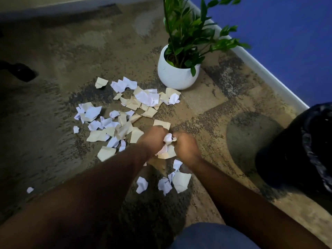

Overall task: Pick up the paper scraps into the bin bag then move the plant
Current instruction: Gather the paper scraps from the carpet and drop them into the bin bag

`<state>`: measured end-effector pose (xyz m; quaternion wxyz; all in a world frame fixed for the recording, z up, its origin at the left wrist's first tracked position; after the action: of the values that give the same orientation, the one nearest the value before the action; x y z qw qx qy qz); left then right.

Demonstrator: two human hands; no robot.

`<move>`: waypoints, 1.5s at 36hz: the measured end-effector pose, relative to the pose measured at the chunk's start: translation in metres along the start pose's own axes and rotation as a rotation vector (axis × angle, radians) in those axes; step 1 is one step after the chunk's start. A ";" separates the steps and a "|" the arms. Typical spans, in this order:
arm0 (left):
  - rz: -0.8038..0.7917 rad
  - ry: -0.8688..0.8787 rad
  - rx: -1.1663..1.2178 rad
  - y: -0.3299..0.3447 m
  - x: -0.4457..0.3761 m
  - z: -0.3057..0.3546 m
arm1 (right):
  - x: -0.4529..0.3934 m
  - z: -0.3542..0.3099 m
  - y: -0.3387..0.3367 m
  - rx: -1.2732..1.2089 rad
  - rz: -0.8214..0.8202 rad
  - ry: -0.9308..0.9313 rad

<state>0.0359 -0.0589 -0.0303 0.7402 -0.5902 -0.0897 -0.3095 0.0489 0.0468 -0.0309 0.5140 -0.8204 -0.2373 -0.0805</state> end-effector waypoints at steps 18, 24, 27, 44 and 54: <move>0.214 0.244 -0.192 -0.128 -0.011 0.181 | 0.084 0.074 -0.181 -0.074 0.273 0.111; 0.287 0.345 -0.130 -0.166 -0.003 0.257 | 0.129 0.109 -0.246 0.125 0.395 0.192; 0.304 0.425 -0.058 -0.174 -0.002 0.296 | 0.157 0.129 -0.273 0.170 0.470 0.219; 0.225 0.689 0.003 -0.106 -0.023 0.429 | 0.259 0.233 -0.266 0.229 0.402 0.487; 0.022 0.679 -0.056 -0.077 -0.022 0.435 | 0.267 0.259 -0.252 0.084 0.254 0.582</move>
<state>0.0760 0.3449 0.1471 0.7147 -0.4742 0.1769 -0.4827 0.1347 0.4474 0.1532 0.5996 -0.7641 0.0207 -0.2372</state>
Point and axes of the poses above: each hand's wrist, its own x-axis away from the middle knuckle, its own y-axis out of the palm, z = x × y, the point moved 7 cm from there along -x, towards the middle knuckle, and after that the axes turned 15 degrees about -z, right-handed, at the moved point
